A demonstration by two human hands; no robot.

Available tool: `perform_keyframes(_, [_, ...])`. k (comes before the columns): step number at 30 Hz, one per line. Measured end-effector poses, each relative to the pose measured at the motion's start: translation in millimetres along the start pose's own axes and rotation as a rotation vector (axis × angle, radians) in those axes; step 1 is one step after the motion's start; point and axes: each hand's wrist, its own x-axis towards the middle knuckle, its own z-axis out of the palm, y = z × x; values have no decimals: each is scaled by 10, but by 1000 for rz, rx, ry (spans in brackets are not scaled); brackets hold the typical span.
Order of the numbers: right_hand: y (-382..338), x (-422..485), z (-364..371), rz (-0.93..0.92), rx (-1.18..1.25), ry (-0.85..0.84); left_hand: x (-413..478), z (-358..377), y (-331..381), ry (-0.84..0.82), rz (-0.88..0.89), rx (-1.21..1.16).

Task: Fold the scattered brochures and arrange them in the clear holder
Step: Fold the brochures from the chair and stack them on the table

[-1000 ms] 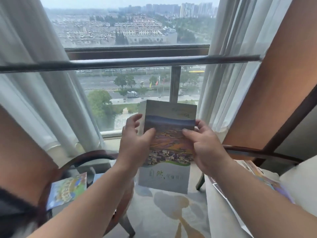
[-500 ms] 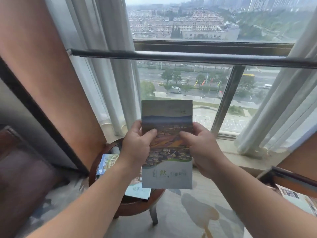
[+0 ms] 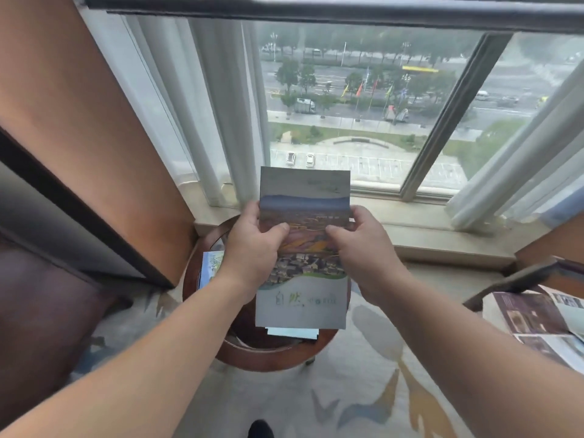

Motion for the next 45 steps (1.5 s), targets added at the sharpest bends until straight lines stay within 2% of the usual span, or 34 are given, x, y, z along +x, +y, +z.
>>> perform_keyframes(7, [713,522,311,29,-296,37,409,-97,-847,-14,-162,180])
perform_keyframes(10, [1156,751,381,69,-405,-5,521,-82,-1332,-16,-206,352])
perform_keyframes(15, [1923,995,429,160,-527,-53,628,1,-2101,-120,-275,680])
perform_keyframes(20, [2481,1203,458,192,-631,-84,769,199,-2644,-164,-331,834])
perform_keyframes(26, [2801,1413,454,172,-774,-130,903,392,-2964,-183,-331,915])
perform_keyframes(37, [2927,1636,465,86,-904,-223,967,448,-3170,-148,-300,1055])
perform_keyframes(39, [2915,1635,425,56,-973,-259,954,436,-3153,-128,-234,1109])
perform_keyframes(41, [2891,1638,365,-39,-1090,-275,938,430,-3139,-125,-36,1168])
perform_keyframes(43, [2851,1669,314,-165,-1212,-307,931,458,-3146,-213,160,1165])
perform_keyframes(45, [2824,1720,291,-240,-1317,-435,940,528,-3196,-336,237,1183])
